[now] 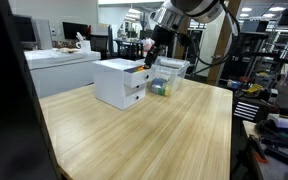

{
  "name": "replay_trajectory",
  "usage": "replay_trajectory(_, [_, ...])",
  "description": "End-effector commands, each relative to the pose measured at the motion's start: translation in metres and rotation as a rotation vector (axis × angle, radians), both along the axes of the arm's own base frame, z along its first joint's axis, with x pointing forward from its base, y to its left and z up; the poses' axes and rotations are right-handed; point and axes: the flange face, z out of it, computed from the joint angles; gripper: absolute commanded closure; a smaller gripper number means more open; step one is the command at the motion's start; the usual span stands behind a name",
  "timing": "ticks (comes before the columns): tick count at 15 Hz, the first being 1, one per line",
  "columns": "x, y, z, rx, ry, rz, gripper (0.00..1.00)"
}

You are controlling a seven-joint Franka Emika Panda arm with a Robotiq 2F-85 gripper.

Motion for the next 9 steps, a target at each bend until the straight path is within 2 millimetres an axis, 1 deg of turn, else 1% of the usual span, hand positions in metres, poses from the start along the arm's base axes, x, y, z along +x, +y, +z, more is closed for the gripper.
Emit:
replay_trajectory(1, [-0.024,0.010,0.045,0.055,-0.089,0.018,0.43])
replay_trajectory(2, [-0.024,0.012,0.059,0.069,-0.084,-0.001,0.35])
replay_trajectory(4, [-0.029,0.015,0.077,0.079,-0.094,0.004,0.21])
replay_trajectory(5, [-0.032,0.016,0.081,0.082,-0.085,0.007,0.14])
replay_trajectory(6, [-0.035,0.017,0.083,0.092,-0.064,0.012,0.08])
replay_trajectory(7, [-0.039,0.017,0.081,0.100,-0.028,0.017,0.01])
replay_trajectory(8, [-0.041,0.017,0.078,0.110,0.008,0.022,0.31])
replay_trajectory(9, [-0.044,0.015,0.071,0.119,0.062,0.023,0.41])
